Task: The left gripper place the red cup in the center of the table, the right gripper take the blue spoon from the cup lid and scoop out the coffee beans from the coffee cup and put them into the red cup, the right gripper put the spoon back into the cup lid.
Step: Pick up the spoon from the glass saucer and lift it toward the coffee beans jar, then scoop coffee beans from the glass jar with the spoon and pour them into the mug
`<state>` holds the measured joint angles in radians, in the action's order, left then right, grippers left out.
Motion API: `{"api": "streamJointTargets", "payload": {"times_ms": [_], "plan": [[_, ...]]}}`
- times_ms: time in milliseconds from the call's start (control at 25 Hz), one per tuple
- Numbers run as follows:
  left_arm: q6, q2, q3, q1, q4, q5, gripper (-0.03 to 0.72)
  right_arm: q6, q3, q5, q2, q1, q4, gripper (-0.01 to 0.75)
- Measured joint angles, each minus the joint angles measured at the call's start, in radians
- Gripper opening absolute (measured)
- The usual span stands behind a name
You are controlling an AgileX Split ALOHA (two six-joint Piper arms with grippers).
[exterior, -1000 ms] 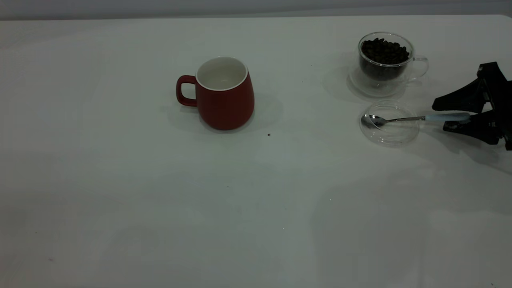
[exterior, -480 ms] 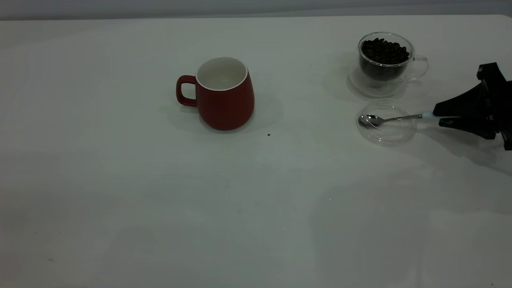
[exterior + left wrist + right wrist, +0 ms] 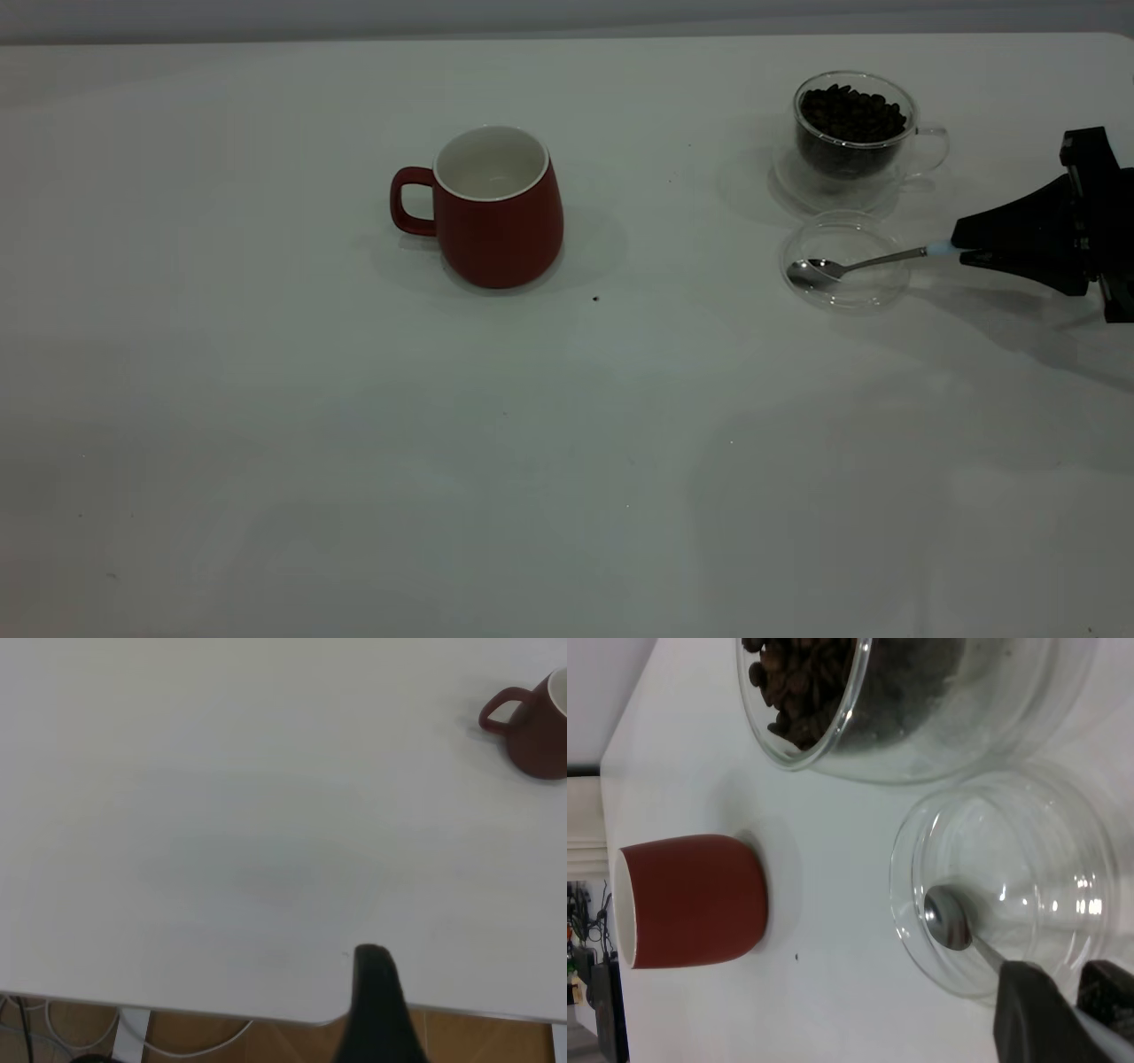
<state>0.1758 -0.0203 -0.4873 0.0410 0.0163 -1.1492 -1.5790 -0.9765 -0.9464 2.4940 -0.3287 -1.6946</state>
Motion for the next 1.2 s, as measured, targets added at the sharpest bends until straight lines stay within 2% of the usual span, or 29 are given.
{"api": "streamJointTargets", "payload": {"times_ms": [320, 680, 920, 1200], "plan": [[0.000, 0.000, 0.000, 0.000, 0.000, 0.000, 0.587, 0.011, 0.000, 0.026, -0.058, 0.000, 0.070, 0.104], [0.000, 0.000, 0.000, 0.000, 0.000, 0.000, 0.587, 0.186, -0.017, 0.006, -0.261, -0.020, 0.152, 0.104], [-0.003, 0.000, 0.000, 0.000, 0.000, 0.000, 0.587, 0.318, -0.193, 0.013, -0.288, -0.017, 0.166, 0.104], [-0.003, 0.000, 0.000, 0.000, 0.000, 0.000, 0.587, 0.509, -0.384, 0.031, -0.191, -0.017, 0.262, 0.104]]}}
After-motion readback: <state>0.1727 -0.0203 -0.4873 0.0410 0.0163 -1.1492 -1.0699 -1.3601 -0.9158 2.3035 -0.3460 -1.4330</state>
